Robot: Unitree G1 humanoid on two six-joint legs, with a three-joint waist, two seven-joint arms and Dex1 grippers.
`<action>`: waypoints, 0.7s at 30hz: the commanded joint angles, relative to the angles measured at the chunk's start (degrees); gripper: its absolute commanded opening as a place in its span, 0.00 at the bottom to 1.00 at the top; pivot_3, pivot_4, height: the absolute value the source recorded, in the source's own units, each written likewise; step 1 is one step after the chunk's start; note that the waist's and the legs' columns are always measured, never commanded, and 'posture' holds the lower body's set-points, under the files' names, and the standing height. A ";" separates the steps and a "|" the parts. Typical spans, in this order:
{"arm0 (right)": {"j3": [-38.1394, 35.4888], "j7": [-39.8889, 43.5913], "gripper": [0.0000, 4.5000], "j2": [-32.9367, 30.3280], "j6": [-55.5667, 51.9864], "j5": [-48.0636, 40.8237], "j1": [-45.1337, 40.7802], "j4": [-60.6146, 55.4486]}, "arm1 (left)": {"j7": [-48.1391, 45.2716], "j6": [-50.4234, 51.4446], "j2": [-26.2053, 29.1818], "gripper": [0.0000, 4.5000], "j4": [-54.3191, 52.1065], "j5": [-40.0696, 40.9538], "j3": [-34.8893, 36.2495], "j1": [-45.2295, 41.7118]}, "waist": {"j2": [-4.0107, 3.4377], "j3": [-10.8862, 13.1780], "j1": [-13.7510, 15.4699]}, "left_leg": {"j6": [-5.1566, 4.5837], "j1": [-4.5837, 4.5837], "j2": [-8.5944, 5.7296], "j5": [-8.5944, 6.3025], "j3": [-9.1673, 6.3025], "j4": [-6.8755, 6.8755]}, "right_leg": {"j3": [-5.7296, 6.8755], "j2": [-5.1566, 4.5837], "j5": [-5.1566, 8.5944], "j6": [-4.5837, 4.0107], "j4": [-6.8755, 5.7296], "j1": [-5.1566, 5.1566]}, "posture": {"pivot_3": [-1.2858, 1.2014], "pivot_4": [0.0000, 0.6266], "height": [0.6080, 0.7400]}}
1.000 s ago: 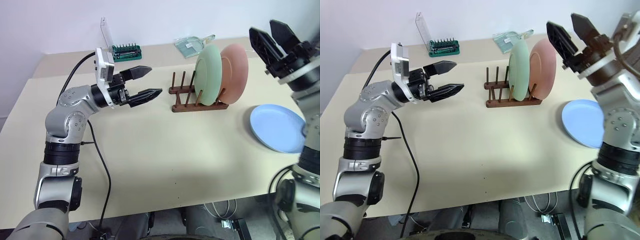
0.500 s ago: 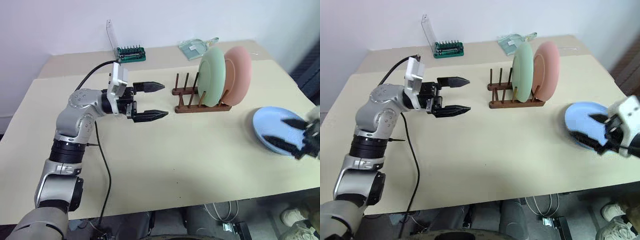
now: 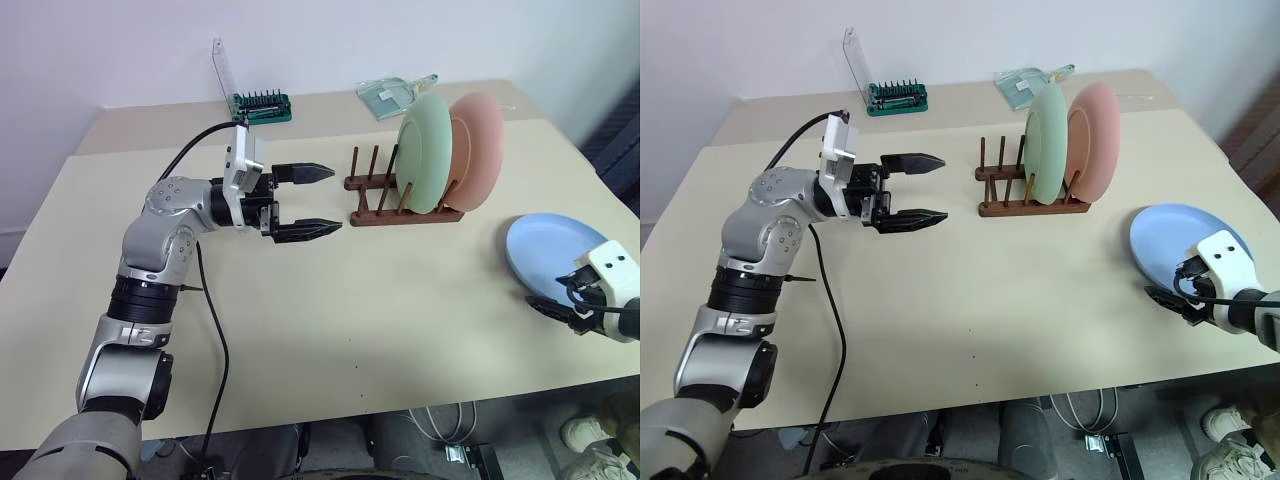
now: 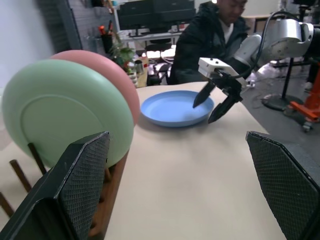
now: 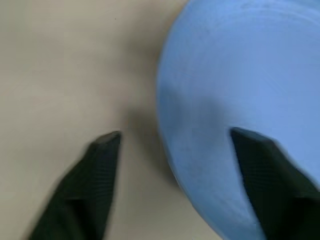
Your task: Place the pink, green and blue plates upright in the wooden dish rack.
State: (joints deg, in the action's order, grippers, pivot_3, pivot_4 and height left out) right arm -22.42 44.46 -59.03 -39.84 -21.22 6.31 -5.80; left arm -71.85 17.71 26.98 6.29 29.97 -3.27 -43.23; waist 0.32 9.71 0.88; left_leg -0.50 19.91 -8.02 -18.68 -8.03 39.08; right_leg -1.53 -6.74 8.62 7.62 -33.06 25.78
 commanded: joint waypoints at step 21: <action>-18.03 -22.04 0.01 7.66 5.19 -12.89 -52.28 10.25 | 2.88 0.14 -0.23 1.00 -1.49 0.78 3.28 -1.31 | -0.25 0.06 -0.11 | 0.05 0.04 0.02 0.02 -0.11 -0.21 | 0.09 0.01 0.01 -0.01 0.07 0.08 | 0.52 0.24 1.00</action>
State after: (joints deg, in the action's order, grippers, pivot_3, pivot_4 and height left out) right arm -36.58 22.92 -52.06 -33.96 -27.20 -42.82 7.54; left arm -68.84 18.44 26.65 5.87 30.02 -1.13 -43.26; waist 0.07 9.76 0.77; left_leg -0.46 20.03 -8.01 -18.66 -8.09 38.91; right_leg -1.48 -6.75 8.62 7.61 -32.98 25.93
